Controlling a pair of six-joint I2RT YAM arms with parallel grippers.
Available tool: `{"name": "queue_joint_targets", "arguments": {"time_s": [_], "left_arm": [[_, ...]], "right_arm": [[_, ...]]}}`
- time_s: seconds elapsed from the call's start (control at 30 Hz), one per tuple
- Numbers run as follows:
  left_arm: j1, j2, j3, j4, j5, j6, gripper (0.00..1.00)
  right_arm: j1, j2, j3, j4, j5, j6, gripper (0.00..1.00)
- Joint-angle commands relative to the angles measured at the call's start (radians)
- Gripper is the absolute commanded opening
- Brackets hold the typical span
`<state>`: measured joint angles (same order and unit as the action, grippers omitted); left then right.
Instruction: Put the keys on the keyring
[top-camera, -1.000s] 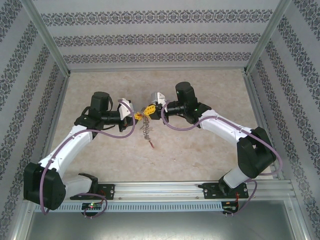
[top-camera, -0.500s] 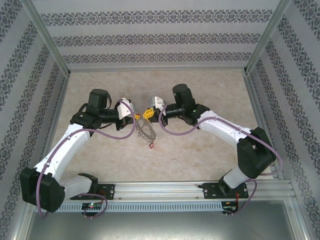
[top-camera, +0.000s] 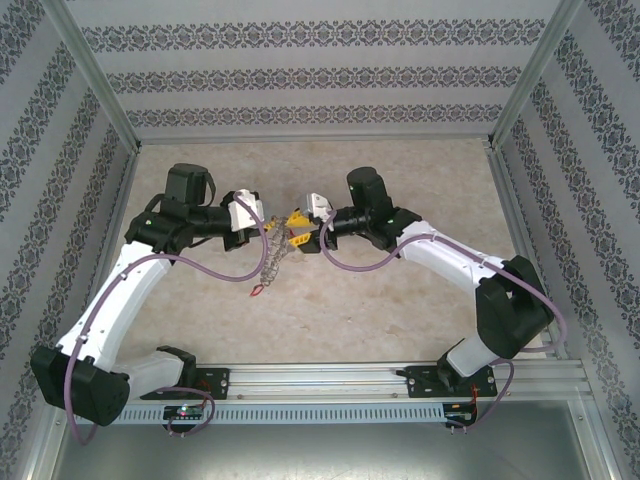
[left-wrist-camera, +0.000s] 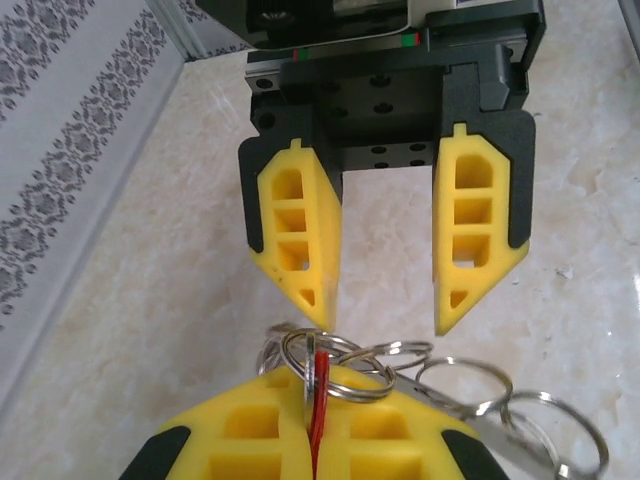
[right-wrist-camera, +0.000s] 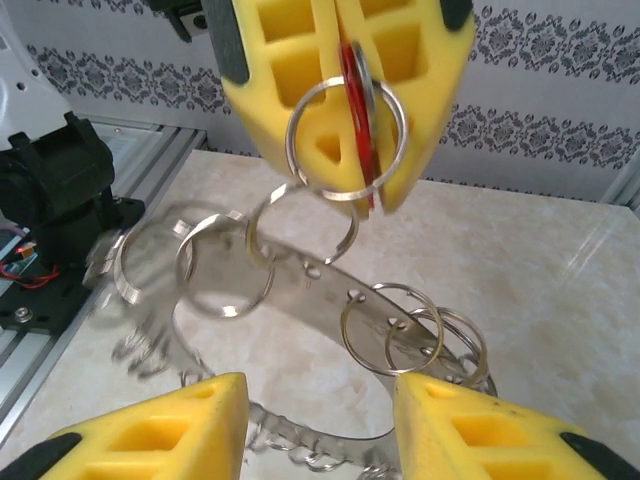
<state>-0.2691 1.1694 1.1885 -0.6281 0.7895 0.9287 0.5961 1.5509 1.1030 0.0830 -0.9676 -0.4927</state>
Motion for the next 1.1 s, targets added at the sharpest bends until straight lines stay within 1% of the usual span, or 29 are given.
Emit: {"name": "queue_joint_targets", "arguments": {"time_s": [0.0,0.1,0.23,0.37,0.47,0.57,0.6,0.67,0.77,0.83,0.93,1.0,1.07], "left_arm": [[-0.006,-0.023,0.055,-0.094,-0.031,0.126,0.0],[-0.007,-0.027,0.065,-0.103,-0.052,0.14,0.0],[-0.006,-0.036,0.06,-0.092,-0.039,0.128,0.0],[-0.007,-0.059,0.037,-0.088,-0.071,0.119,0.0],[-0.006,-0.083,0.016,-0.084,-0.135,0.085,0.0],[-0.004,-0.102,0.02,-0.101,-0.241,0.035,0.0],[0.0,-0.112,0.02,-0.115,-0.263,0.032,0.0],[0.013,-0.134,0.012,-0.134,-0.282,0.026,0.0],[0.028,-0.164,-0.011,-0.133,-0.286,-0.018,0.0],[0.033,-0.175,-0.038,-0.107,-0.265,-0.074,0.0],[0.033,-0.175,-0.073,-0.083,-0.228,-0.141,0.0],[0.033,-0.177,-0.093,-0.072,-0.228,-0.162,0.0],[0.036,-0.179,-0.107,-0.066,-0.229,-0.174,0.0]], "right_arm": [[-0.038,-0.052,-0.014,0.01,-0.092,0.028,0.44],[-0.066,-0.07,-0.021,-0.004,-0.084,0.019,0.44],[-0.088,-0.082,-0.04,-0.014,-0.017,-0.023,0.46],[-0.088,-0.08,-0.061,0.003,0.08,-0.068,0.47],[-0.097,-0.059,-0.056,-0.002,0.187,-0.076,0.48],[-0.098,-0.017,-0.038,-0.003,0.294,-0.076,0.49],[-0.094,0.002,-0.027,0.0,0.326,-0.059,0.49],[-0.085,0.048,0.016,-0.004,0.43,0.043,0.49],[-0.081,0.124,0.086,-0.016,0.48,0.203,0.45],[-0.067,0.162,0.1,0.005,0.539,0.299,0.42],[-0.031,0.218,0.112,-0.002,0.604,0.351,0.42],[-0.017,0.261,0.125,-0.021,0.569,0.386,0.43],[-0.019,0.3,0.135,-0.012,0.556,0.524,0.43]]}}
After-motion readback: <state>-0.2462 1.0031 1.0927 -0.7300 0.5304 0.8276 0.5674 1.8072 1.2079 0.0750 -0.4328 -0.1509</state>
